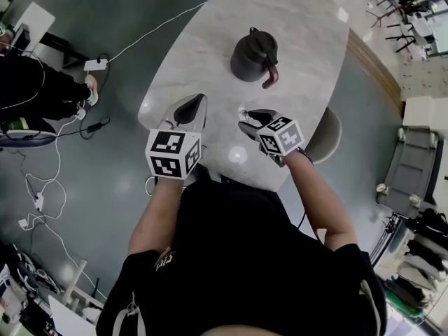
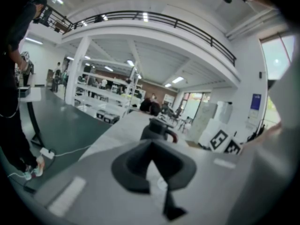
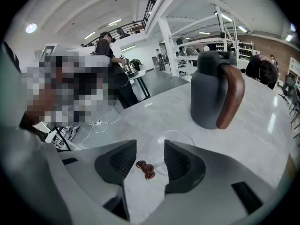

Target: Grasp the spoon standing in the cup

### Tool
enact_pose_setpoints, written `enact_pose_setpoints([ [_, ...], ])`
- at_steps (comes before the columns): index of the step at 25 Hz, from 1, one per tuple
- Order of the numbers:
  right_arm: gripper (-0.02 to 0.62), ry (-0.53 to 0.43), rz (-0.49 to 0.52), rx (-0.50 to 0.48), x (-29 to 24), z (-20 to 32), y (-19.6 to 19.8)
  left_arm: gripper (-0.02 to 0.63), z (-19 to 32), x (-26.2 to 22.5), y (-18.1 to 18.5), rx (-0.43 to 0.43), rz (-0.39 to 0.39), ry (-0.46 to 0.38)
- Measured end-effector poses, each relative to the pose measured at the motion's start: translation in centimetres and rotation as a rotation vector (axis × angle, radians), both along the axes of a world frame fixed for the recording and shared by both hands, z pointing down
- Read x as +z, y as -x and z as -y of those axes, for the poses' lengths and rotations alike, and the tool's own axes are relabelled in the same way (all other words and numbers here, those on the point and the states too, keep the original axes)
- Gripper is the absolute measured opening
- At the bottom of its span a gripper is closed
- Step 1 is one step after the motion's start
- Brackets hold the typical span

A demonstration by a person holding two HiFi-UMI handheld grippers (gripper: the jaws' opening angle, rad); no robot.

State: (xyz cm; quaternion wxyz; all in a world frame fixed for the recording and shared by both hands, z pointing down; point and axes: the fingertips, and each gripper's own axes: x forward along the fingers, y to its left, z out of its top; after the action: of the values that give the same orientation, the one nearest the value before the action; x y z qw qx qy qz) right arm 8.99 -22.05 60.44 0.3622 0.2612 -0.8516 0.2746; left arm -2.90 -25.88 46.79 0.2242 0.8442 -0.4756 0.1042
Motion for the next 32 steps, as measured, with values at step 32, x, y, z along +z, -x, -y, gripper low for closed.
enact_pose_setpoints([
  [32,0.127,0.121,-0.011,0.007,2.0,0.0,-1.3,0.009,-1.2,2.2,0.7,-0.025,-0.035,0.066],
])
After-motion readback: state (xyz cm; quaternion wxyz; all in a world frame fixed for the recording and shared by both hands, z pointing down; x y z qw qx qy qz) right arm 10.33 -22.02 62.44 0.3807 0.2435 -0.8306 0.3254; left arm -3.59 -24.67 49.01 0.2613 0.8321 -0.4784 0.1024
